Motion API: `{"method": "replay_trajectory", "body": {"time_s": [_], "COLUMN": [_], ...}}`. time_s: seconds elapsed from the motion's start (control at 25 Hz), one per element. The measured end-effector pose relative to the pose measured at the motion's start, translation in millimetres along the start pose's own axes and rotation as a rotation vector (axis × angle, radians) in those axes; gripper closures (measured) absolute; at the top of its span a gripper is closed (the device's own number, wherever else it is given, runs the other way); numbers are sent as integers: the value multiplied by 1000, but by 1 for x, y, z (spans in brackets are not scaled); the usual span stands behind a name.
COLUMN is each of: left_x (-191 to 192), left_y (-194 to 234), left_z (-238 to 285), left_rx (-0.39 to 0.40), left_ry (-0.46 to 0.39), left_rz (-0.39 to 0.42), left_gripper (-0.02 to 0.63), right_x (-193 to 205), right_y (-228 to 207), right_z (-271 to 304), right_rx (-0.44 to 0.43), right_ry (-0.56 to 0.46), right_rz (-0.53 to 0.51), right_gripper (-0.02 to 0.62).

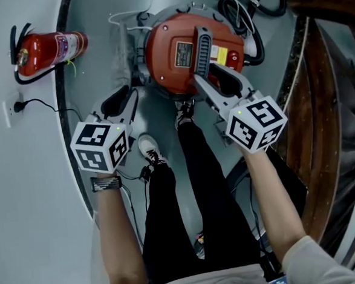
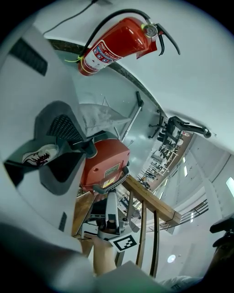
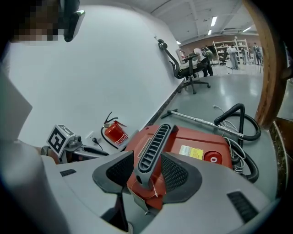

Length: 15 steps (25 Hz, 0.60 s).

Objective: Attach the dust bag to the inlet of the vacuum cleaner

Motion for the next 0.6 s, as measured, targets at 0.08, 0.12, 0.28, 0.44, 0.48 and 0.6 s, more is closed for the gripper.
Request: {"method": "replay_trajectory", "body": {"time_s": [0.08,0.12,0.28,0.44,0.48,0.6], "left_x": [-4,-6,-15,-23,-25,-32], "left_y": [-2,-3,-8,-13,-16,-22], "left_z": [-5,-7,-15,-29,-33,-45], "left_rx": [3,4,21,25,25,20], "left_ry": [-4,-8,-7,-13,-15,-27], "left_rz": [0,0,28,57,65,97], "left_gripper": [532,535,541,555,562,582], "right_x": [-3,-6,-15,-20,-21,-24], "right_y": [3,5,13,24,27,35], "right_z": [-4,-6,-14,-22,-26,-36], "right_rx": [9,9,2,6,8,20], "right_ry": [2,-2,-18,-41,-46,-60], "right_rz": [-10,-16,-38,-36,-34,-33], "right_gripper": [401,413,440,462,466,479]}}
Point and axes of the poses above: the fingertips, and each gripper's own axes: z forward along the fingers, y to its left, x out of its underside, the point moved 9 cm from there along -z, backward along the fingers, and after that the axes turned 1 degree about -z, right-handed, at the moved point
